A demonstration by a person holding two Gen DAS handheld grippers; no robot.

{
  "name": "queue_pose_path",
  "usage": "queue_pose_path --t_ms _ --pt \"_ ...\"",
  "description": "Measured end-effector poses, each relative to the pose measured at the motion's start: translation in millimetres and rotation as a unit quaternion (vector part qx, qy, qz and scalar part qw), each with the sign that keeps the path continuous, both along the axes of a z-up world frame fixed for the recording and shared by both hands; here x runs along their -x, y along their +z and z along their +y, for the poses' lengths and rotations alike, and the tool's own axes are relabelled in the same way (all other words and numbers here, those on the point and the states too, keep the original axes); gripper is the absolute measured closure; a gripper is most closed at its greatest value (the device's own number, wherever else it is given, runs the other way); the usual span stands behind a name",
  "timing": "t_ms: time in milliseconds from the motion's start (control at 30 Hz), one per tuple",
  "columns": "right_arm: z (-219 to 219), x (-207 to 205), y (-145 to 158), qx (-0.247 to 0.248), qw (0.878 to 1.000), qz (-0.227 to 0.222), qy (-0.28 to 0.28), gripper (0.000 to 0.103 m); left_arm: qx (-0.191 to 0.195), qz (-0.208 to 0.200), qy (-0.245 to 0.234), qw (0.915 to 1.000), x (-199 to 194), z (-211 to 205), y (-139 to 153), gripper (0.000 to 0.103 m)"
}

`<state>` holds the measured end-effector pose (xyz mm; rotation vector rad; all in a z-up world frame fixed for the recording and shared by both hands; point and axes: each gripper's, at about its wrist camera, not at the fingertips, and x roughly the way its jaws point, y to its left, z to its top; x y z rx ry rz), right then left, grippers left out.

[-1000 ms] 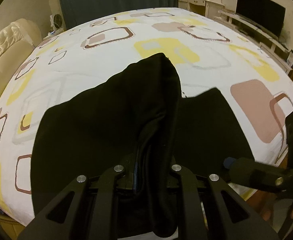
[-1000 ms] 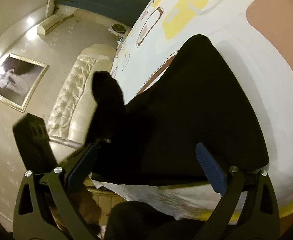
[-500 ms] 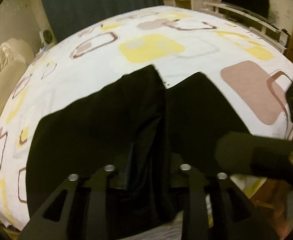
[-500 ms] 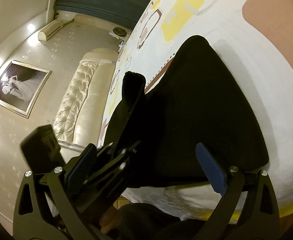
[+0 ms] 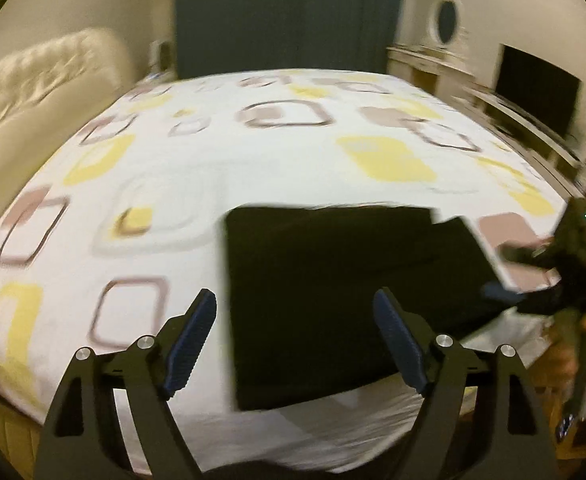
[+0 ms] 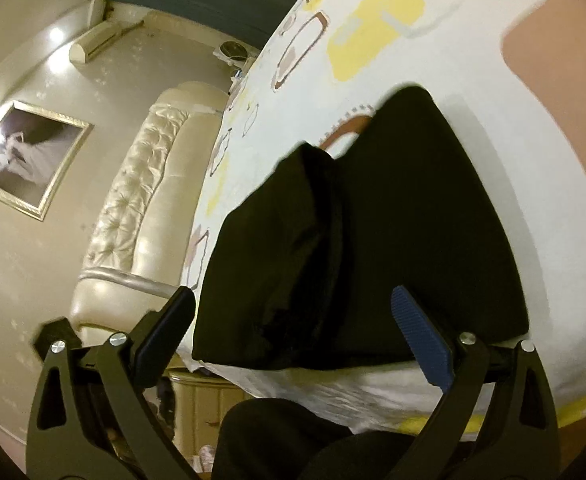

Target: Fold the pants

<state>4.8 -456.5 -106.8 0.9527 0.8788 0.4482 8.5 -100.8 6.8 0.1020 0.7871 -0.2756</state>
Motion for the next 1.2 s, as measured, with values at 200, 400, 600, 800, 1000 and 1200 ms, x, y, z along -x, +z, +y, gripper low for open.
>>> queue_pose_path --t_ms 200,400,600,800,1000,1200 --pt "12 -28 0 0.033 0.999 0.018 0.005 0.02 0.037 0.054 0.077 0.9949 -12 61 -28 0.023" --pt "45 -52 -23 0.047 0.995 0.069 0.055 0.06 0.059 0.071 0.08 0.9925 -14 67 -35 0.023" --pt "68 -52 -3 0.115 0.989 0.049 0.078 0.091 0.034 0.064 0.062 0.9954 -13 62 -38 0.023" --pt "46 -33 57 0.127 0.99 -0.024 0.058 0.092 0.037 0.054 0.064 0.9958 -13 65 -35 0.023" --pt "7 -20 68 0.138 0.989 -0.03 0.036 0.092 0.042 0.057 0.058 0.9958 -12 63 -35 0.023" --pt "-23 -16 24 0.122 0.992 0.021 0.01 0.092 0.039 0.057 0.046 0.9966 -11 56 -36 0.023"
